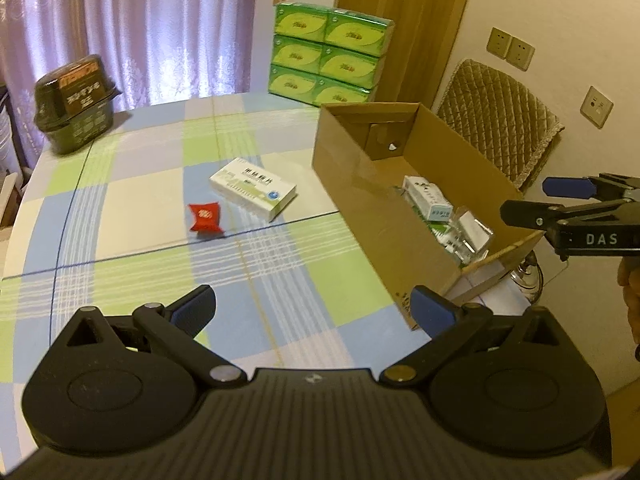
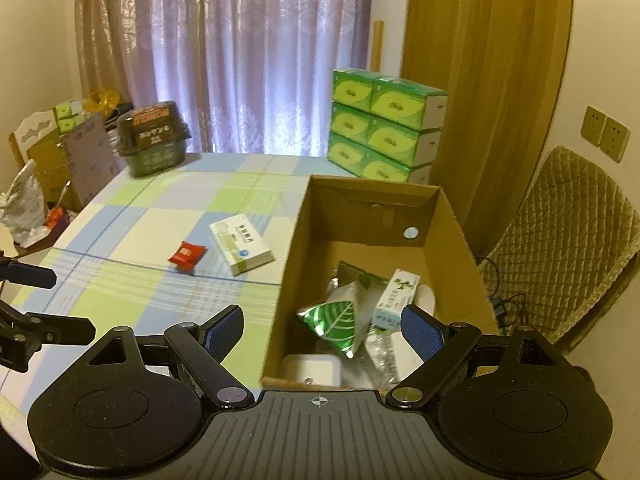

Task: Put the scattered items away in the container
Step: 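Move both open tools back over the medicine box and red candy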

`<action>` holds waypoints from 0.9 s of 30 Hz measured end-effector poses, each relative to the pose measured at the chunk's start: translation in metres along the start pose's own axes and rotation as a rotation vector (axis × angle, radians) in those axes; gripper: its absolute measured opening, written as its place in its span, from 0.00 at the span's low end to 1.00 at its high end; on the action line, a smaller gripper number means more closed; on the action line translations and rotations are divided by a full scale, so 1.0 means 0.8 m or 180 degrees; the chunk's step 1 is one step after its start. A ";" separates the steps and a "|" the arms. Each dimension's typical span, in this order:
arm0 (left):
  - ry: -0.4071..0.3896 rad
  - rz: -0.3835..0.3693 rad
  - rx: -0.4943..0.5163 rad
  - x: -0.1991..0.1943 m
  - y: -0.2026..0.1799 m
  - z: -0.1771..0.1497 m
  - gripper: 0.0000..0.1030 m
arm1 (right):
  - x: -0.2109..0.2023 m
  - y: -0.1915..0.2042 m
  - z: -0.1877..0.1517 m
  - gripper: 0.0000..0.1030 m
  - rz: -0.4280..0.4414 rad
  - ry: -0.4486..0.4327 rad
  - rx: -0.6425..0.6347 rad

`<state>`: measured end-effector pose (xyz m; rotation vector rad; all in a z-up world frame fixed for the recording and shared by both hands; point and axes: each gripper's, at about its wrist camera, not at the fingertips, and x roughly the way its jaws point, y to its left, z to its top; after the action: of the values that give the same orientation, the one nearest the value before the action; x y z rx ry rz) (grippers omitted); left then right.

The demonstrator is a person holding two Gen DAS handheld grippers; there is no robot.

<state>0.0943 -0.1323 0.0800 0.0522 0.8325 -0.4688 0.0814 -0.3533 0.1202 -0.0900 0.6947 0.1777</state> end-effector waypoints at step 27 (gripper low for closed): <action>-0.0072 0.0355 -0.0228 0.039 0.114 -0.030 0.99 | 0.072 0.110 0.008 0.88 0.0523 0.0138 -0.0489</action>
<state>0.1339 -0.0571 0.0293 0.0270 0.8190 -0.3340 0.1121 -0.2587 0.0859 -0.1843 0.7314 0.3878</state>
